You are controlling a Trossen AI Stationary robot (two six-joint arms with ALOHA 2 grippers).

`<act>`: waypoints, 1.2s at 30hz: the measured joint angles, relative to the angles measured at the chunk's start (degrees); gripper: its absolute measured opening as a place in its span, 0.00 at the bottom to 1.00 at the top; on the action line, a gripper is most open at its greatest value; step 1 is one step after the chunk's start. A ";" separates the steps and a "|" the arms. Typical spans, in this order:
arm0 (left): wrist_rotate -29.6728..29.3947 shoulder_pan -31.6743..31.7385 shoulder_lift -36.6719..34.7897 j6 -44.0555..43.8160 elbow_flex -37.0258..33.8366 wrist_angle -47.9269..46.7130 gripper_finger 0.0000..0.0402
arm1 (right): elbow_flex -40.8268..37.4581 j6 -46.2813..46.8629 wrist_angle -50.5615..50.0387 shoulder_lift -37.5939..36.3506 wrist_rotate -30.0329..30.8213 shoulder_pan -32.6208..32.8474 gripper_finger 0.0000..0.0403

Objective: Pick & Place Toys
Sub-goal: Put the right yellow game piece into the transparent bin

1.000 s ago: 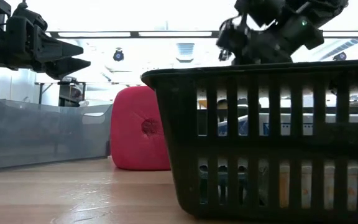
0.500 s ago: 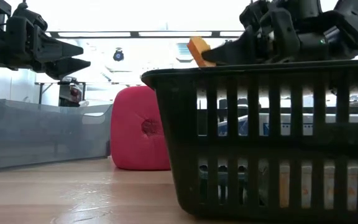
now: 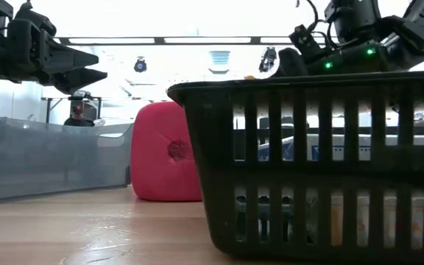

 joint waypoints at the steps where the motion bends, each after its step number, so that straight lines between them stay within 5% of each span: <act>1: 0.00 0.00 0.01 -0.02 0.00 0.02 0.90 | 0.01 0.41 -2.44 -1.40 2.21 -0.93 0.32; 13: 0.00 0.00 0.06 0.00 0.00 0.12 0.90 | 1.58 11.59 -38.46 -14.33 4.81 -14.25 0.32; 25: 0.00 0.02 0.10 0.01 0.00 0.24 0.90 | 2.68 14.65 -44.83 -11.06 -0.90 -17.96 0.32; 36: 0.00 0.02 0.10 0.02 0.00 0.07 0.90 | 3.88 14.79 -44.84 -9.12 -0.92 -17.96 0.88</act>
